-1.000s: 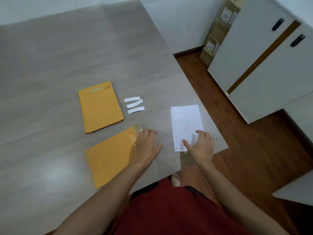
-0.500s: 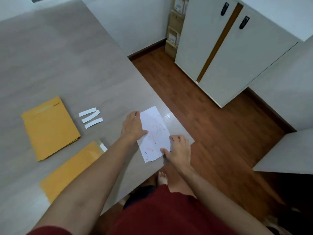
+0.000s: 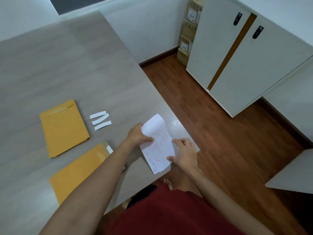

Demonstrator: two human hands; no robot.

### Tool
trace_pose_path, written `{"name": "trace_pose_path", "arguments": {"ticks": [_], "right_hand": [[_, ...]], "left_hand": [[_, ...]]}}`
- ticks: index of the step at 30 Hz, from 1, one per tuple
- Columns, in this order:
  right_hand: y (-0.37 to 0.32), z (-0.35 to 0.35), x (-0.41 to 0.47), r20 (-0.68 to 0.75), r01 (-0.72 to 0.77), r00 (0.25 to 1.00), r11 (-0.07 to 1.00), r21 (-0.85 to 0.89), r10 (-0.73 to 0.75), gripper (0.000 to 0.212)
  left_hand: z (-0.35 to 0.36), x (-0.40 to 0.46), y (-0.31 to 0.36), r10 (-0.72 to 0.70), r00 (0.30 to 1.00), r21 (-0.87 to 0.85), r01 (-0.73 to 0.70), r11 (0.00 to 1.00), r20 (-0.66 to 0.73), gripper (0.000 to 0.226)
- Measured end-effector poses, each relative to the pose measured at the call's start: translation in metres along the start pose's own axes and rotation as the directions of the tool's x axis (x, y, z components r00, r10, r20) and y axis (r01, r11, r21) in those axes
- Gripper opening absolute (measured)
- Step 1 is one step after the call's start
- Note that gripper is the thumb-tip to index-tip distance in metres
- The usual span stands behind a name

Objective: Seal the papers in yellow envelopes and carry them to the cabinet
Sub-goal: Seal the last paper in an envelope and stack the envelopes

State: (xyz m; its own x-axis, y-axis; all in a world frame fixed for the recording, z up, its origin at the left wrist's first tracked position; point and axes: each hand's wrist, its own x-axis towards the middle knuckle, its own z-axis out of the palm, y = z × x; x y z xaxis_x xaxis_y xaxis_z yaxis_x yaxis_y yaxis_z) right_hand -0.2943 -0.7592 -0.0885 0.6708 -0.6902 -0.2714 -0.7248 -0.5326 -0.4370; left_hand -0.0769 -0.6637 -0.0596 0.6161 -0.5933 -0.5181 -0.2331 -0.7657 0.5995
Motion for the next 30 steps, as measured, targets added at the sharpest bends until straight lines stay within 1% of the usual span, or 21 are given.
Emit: {"name": "trace_pose_path", "arguments": {"ticks": [2,3,4,5,6,7,8,10,12,14,17,18,20,22,24,26,27,30], "right_hand": [[-0.001,-0.001,0.003,0.013,-0.037,0.999,0.996,0.079,0.036,0.081],[-0.003,-0.002,0.004,0.014,-0.067,0.998,0.985,0.158,0.066,0.084],[-0.005,-0.003,0.006,0.02,-0.113,0.993,0.954,0.279,0.112,0.086],[-0.007,-0.005,0.007,0.041,-0.176,0.984,0.889,0.423,0.175,0.085],[-0.009,-0.008,0.009,0.079,-0.237,0.969,0.796,0.558,0.234,0.081],[-0.01,-0.012,0.012,0.118,-0.282,0.955,0.707,0.648,0.273,0.073],[-0.011,-0.015,0.014,0.149,-0.307,0.946,0.646,0.699,0.288,0.063],[-0.012,-0.022,0.02,0.2,-0.327,0.942,0.596,0.734,0.27,0.037],[-0.016,-0.028,0.023,0.25,-0.342,0.937,0.499,0.797,0.243,0.019],[-0.022,-0.034,0.025,0.246,-0.33,0.938,0.41,0.851,0.244,0.014],[-0.032,-0.048,0.026,0.175,-0.259,0.952,0.359,0.897,0.25,0.022],[-0.035,-0.053,0.027,0.157,-0.238,0.957,0.35,0.906,0.244,0.025],[-0.041,-0.061,0.027,0.113,-0.181,0.974,0.378,0.908,0.195,0.019],[-0.045,-0.063,0.027,0.052,-0.112,0.989,0.46,0.881,0.141,0.011],[-0.045,-0.06,0.026,0.005,-0.071,0.993,0.55,0.832,0.122,0.01],[-0.045,-0.052,0.025,0.006,-0.088,0.991,0.624,0.777,0.132,0.013],[-0.045,-0.048,0.025,0.021,-0.112,0.989,0.648,0.753,0.146,0.015],[-0.046,-0.038,0.025,0.075,-0.185,0.979,0.662,0.727,0.19,0.018]], "left_hand": [[-0.006,-0.007,0.003,-0.025,0.999,-0.22,0.033,0.975,0.036,0.051],[-0.01,-0.012,0.003,-0.033,0.999,-0.316,0.043,0.948,0.036,0.049],[-0.013,-0.017,0.002,-0.035,0.999,-0.412,0.046,0.91,0.034,0.047],[-0.015,-0.022,0.001,-0.032,0.999,-0.504,0.047,0.862,0.04,0.046],[-0.017,-0.026,-0.001,-0.027,0.998,-0.583,0.051,0.811,0.05,0.048],[-0.019,-0.03,-0.003,-0.023,0.998,-0.644,0.058,0.763,0.062,0.051],[-0.021,-0.032,-0.006,-0.025,0.997,-0.69,0.065,0.721,0.069,0.056],[-0.026,-0.036,-0.011,-0.043,0.997,-0.742,0.075,0.666,0.063,0.066],[-0.031,-0.039,-0.016,-0.066,0.997,-0.74,0.075,0.669,0.042,0.073],[-0.038,-0.043,-0.018,-0.087,0.996,-0.684,0.061,0.727,-0.003,0.065],[-0.049,-0.044,-0.02,-0.066,0.994,-0.649,-0.004,0.761,-0.084,0.042],[-0.053,-0.045,-0.02,-0.041,0.992,-0.625,-0.041,0.779,-0.116,0.037],[-0.059,-0.049,-0.018,0.007,0.987,-0.55,-0.093,0.83,-0.158,0.031],[-0.057,-0.051,-0.018,0.043,0.982,-0.453,-0.123,0.883,-0.183,0.031],[-0.05,-0.052,-0.022,0.048,0.982,-0.361,-0.112,0.926,-0.18,0.025],[-0.041,-0.053,-0.028,0.021,0.989,-0.313,-0.067,0.947,-0.15,0.023],[-0.036,-0.053,-0.032,0.01,0.99,-0.319,-0.056,0.946,-0.142,0.023],[-0.029,-0.055,-0.038,-0.021,0.989,-0.357,-0.031,0.934,-0.143,0.027]]}}
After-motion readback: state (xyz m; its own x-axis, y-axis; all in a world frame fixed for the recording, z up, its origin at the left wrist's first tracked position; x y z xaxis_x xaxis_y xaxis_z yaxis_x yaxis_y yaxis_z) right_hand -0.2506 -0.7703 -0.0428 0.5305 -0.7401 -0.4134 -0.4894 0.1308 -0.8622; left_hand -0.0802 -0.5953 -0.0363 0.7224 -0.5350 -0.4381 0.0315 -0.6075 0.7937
